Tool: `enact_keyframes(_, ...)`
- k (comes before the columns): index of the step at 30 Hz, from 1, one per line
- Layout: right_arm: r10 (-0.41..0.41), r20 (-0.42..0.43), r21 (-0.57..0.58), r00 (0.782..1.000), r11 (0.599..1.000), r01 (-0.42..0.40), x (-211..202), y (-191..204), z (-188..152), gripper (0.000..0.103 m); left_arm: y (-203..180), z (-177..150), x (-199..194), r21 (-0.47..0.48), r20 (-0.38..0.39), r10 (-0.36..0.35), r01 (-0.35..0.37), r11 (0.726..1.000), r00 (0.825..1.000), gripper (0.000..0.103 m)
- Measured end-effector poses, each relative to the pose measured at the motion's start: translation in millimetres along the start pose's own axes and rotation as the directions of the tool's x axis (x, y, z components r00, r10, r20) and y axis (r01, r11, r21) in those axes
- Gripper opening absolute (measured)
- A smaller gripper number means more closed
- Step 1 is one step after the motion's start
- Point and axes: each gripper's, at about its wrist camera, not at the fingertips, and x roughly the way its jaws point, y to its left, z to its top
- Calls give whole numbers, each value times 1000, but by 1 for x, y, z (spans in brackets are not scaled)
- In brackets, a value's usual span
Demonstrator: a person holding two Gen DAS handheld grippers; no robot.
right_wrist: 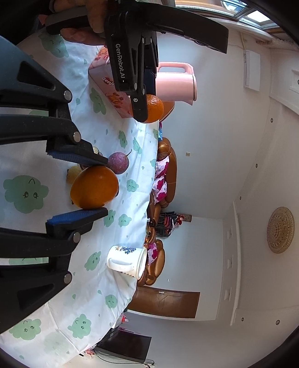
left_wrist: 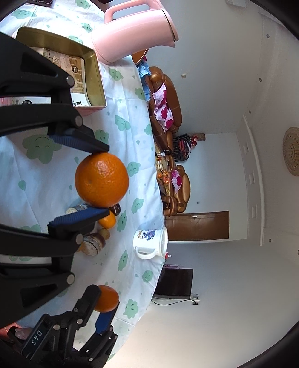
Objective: Organize fruits
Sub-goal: 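Lift the orange in the right gripper while the left gripper lifts its orange, then carry the right gripper's orange over the tin box while the left gripper carries its orange there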
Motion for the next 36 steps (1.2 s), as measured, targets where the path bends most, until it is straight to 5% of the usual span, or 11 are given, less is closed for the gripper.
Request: enact_keyframes(36, 108, 22, 2, 994, 994, -108, 35, 25, 44, 39, 39, 0, -4, -40, -11, 105, -105, 994, 994, 50)
